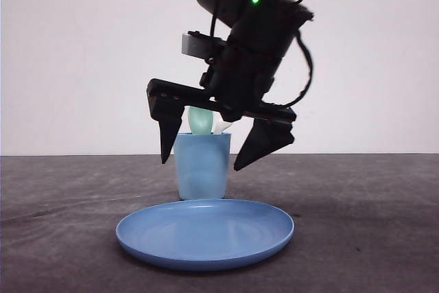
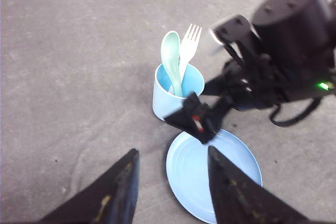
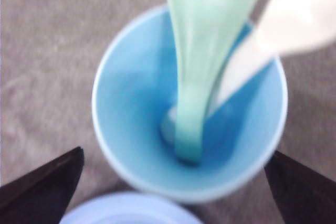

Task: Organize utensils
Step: 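Lower the open right gripper around the cup rim and close it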

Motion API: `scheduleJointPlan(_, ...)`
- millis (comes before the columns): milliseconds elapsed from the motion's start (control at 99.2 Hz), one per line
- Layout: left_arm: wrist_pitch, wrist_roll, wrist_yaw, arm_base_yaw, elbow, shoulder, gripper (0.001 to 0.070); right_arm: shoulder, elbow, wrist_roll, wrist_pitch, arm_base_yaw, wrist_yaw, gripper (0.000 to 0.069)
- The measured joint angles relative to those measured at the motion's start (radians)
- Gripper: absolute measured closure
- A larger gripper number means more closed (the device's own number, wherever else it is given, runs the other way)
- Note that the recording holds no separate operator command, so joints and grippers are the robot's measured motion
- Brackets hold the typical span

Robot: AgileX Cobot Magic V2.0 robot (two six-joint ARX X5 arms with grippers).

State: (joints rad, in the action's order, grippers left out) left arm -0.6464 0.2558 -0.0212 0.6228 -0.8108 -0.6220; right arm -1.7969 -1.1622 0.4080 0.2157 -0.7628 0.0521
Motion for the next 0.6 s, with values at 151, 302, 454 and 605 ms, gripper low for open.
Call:
scheduleJointPlan(151,0.000,0.000,0.000,0.000,0.000,0.000,0.0471,-0.046,-0.048,-0.015,0.004,0.018,0.000,0.0010)
scheduleJointPlan(302,0.000,0.000,0.000,0.000,0.000,0.000,0.0471,-0.077,-0.084,-0.018,0.004,0.027,0.000,0.0010)
scheduleJointPlan(454,0.000,0.000,0.000,0.000,0.000,0.000,0.0471,-0.082,-0.090,-0.018,0.002,0.024,0.000,0.0020)
scheduleJointPlan(605,0.000,0.000,0.000,0.000,0.000,0.000,0.0471,-0.082,-0.091,-0.035,0.003,0.024,0.000,0.0182)
